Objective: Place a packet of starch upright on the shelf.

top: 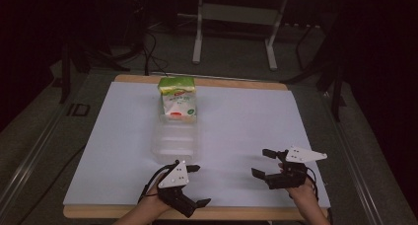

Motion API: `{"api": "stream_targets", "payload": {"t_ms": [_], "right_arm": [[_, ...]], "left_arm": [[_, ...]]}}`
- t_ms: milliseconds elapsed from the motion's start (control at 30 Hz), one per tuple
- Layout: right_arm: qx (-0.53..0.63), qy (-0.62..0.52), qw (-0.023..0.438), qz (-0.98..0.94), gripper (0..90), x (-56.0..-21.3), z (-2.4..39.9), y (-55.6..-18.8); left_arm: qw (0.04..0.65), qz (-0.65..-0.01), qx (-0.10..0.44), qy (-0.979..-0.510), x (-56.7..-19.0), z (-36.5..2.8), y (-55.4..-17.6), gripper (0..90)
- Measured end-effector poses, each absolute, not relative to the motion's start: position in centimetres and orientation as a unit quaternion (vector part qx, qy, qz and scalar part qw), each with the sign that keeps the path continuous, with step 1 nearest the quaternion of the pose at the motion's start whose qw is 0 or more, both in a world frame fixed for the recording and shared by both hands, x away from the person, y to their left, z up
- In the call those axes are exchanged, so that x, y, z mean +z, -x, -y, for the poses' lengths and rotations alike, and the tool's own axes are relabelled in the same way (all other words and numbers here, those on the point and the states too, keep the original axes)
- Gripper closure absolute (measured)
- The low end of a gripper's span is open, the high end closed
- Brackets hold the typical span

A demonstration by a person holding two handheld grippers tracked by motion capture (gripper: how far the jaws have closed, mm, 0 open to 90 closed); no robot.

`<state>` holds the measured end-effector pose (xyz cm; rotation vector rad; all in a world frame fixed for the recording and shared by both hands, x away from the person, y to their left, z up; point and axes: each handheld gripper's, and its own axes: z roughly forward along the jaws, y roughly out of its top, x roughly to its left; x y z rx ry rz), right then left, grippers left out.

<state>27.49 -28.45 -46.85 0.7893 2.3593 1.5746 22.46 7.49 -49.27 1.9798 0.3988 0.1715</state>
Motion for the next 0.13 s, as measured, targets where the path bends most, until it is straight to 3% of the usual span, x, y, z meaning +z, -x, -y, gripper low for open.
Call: {"api": "stream_targets", "payload": {"t_ms": [133], "right_arm": [[0.529, -0.263, 0.098, -0.801, 14.9, -46.96, 28.27, -27.40]], "left_arm": [[0.530, -0.170, 0.070, -0.828, -49.36, -7.56, -22.48, 1.0]]}}
